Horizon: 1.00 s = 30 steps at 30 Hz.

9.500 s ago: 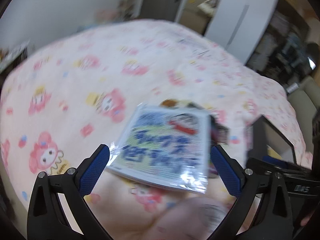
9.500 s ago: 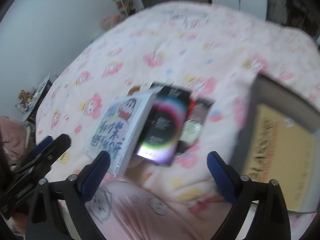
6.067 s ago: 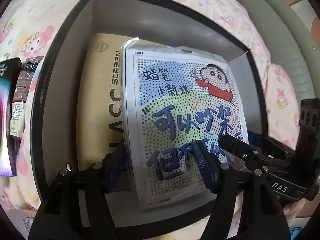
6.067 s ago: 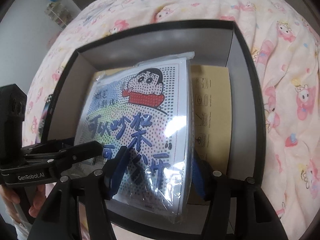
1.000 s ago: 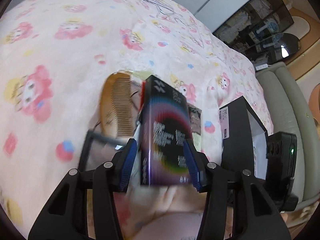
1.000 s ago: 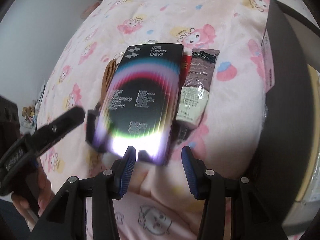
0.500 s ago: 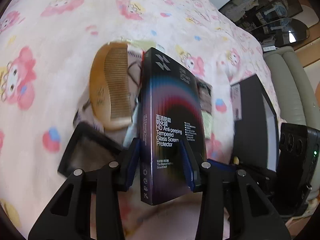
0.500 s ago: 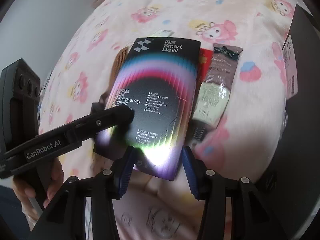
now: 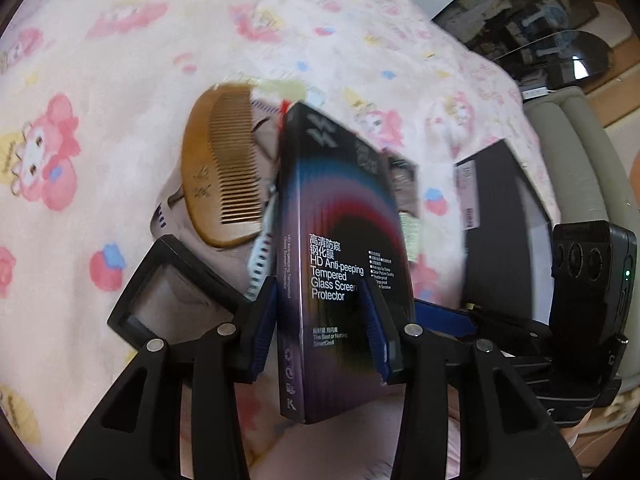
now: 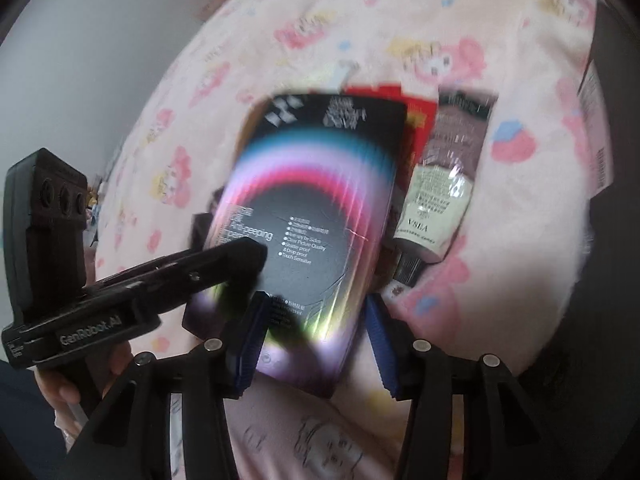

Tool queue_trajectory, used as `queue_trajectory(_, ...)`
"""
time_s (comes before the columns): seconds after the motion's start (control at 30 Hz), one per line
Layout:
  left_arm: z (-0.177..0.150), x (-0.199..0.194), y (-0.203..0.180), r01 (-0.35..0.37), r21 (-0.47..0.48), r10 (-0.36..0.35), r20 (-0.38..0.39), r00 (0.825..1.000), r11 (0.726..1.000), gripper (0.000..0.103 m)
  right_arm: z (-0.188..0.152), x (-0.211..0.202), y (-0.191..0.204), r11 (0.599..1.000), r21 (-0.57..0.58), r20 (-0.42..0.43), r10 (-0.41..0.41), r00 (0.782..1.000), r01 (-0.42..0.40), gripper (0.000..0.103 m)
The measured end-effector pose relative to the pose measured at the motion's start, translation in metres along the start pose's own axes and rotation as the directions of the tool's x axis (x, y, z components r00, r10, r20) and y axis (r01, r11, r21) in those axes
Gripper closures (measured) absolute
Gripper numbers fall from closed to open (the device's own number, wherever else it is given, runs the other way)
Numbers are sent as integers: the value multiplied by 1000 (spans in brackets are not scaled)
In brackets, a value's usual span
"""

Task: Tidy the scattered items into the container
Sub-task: 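Lower the Smart Devil box into the grey box beside the bead kit, release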

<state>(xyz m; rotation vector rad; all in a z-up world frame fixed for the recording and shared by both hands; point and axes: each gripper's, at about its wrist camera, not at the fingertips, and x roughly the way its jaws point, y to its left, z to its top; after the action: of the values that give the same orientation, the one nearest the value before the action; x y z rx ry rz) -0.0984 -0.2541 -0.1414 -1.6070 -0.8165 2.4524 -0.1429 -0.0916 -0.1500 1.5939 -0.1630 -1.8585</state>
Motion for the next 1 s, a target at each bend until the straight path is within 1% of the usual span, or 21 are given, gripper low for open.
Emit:
queue_trajectory(0.1,-4,-27,-18,13,28,-15,52,999,1000,62,-7,-29,7,999,-10,47,31,998,-30,59)
queue_trajectory(0.27,-13,-68,-66,8,112,-25,154,988,994,63,-24,-94,18,998,-46,153,42,987,-36,59)
queue_trajectory(0.33,-15,-77,-88,29,145,-54,170,984,989,63,-29,-115,18,998,-52,188,37,982,-28,59)
queue_trajectory(0.43,-14,-74,-121,76,192,-109,167,980,978,63,-36,-146,11,999,-49,240,19,971,-7,59)
queue_trajectory(0.5,-14,-63,-144,109,213,-143,153,978,971,63,-41,-167,-3,999,-37,265,-1,964,11,59)
queue_trajectory(0.6,-12,-40,-182,154,247,-188,118,975,957,63,-49,-194,-34,999,-6,290,-42,956,46,59)
queue_trajectory(0.7,-10,-5,-217,208,261,-235,74,969,943,63,-52,-214,-71,997,35,298,-80,951,73,59)
queue_trajectory(0.77,-10,21,-236,231,256,-248,34,968,939,62,-54,-223,-99,993,57,297,-111,948,99,59)
queue_trajectory(0.87,-14,59,-257,213,258,-215,-21,976,943,62,-53,-222,-138,987,90,256,-152,955,133,59)
queue_trajectory(0.93,-16,79,-264,187,258,-179,-55,982,948,62,-53,-214,-163,985,116,226,-150,963,127,59)
queue_trajectory(1.0,-18,92,-265,161,253,-144,-83,986,954,61,-54,-205,-180,984,143,203,-136,970,108,59)
